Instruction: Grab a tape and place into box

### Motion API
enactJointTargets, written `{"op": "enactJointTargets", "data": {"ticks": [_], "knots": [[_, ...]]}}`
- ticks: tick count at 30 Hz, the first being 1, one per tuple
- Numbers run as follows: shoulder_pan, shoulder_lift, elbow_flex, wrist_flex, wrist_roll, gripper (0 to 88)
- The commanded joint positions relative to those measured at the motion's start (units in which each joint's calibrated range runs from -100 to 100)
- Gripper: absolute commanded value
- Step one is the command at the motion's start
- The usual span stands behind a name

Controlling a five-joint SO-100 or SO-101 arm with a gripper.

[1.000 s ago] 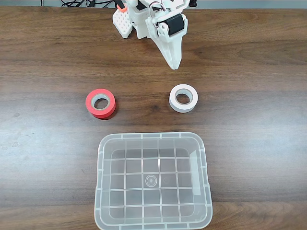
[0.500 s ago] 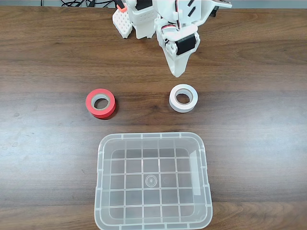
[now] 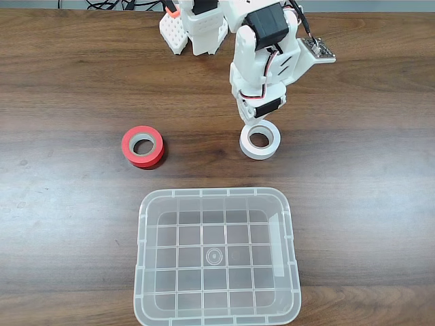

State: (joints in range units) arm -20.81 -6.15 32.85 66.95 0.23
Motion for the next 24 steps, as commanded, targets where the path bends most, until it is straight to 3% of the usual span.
{"op": "enactJointTargets", "data": {"ticks": [1,5,24], "knots": [[-0.33,-0.52,-4.34,0.17,-0.29,13.3],[-0.40,-0.52,-3.81,0.35,-0.02,22.2],[-4.21,1.89,2.76,-2.22,1.03,22.1]]}}
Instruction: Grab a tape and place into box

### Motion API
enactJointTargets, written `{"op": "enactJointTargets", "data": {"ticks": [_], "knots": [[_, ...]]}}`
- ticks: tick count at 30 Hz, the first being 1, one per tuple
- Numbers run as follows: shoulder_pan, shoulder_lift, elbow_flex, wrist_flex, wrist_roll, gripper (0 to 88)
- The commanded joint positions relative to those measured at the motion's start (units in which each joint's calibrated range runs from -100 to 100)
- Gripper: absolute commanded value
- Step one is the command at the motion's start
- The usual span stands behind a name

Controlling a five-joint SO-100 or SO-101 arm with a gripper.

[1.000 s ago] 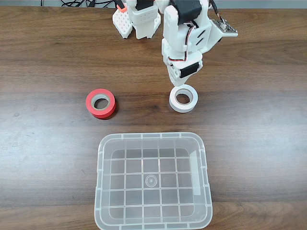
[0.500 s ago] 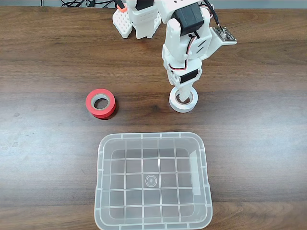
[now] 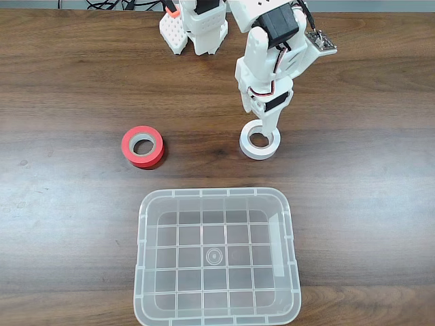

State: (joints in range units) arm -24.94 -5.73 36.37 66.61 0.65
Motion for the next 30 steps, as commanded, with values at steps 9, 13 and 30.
{"op": "enactJointTargets", "data": {"ticks": [9,13,30], "knots": [[0.51,7.18,-1.20,-3.60,0.35,18.1],[0.51,6.86,-1.46,-3.85,0.35,5.6],[3.22,-0.14,-11.36,5.31,0.82,3.8]]}}
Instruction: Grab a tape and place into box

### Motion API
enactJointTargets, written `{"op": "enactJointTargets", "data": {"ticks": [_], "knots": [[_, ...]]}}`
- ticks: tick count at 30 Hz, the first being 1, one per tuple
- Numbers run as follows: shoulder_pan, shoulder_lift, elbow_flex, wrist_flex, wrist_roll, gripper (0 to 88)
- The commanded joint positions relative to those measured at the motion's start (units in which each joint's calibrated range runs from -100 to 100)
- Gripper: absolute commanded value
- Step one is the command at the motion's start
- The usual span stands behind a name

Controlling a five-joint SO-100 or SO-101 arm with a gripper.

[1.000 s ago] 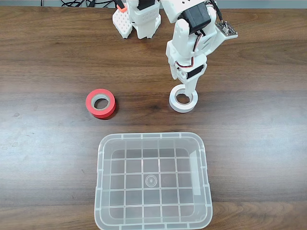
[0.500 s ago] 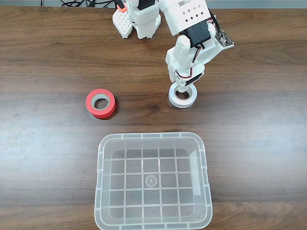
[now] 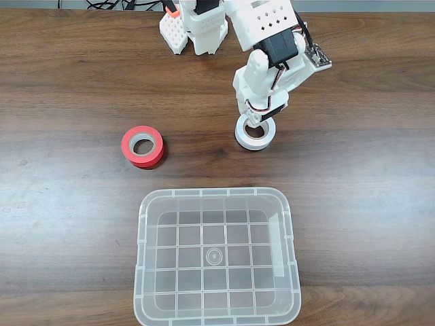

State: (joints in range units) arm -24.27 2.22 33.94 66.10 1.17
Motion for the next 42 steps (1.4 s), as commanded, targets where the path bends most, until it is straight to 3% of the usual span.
{"op": "enactJointTargets", "data": {"ticks": [1,10,18,42], "knots": [[3.05,-9.94,-10.41,7.36,0.93,3.8],[10.22,-22.17,-21.28,16.86,4.36,3.8],[17.54,-21.85,-35.47,16.78,6.36,3.7],[19.88,31.81,-92.50,15.06,6.00,3.7]]}}
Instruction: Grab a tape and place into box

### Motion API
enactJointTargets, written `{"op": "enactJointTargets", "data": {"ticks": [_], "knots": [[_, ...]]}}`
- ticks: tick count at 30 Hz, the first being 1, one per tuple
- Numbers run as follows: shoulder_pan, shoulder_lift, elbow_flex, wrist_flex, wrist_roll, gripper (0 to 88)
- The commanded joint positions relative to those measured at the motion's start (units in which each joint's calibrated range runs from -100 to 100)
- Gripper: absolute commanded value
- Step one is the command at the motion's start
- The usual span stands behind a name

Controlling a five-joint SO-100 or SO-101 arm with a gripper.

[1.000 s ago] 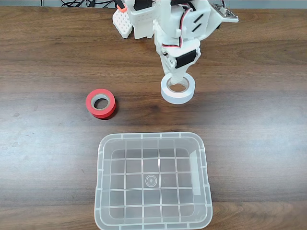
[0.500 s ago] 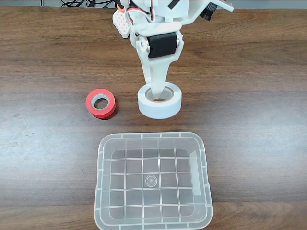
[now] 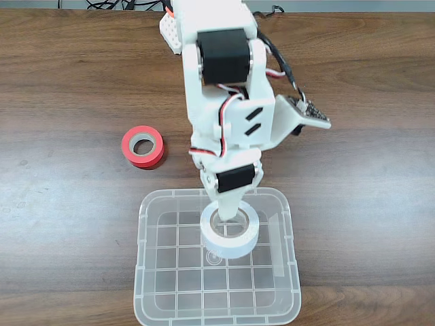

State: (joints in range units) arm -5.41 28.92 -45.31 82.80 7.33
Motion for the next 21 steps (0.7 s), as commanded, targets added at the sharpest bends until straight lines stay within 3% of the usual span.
{"op": "enactJointTargets", "data": {"ticks": [1,13,21], "knots": [[1.02,6.88,-14.48,-1.63,-0.16,3.7],[1.09,14.92,-18.60,-2.32,-0.11,4.8],[1.61,15.32,-18.60,-1.72,-0.11,17.1]]}}
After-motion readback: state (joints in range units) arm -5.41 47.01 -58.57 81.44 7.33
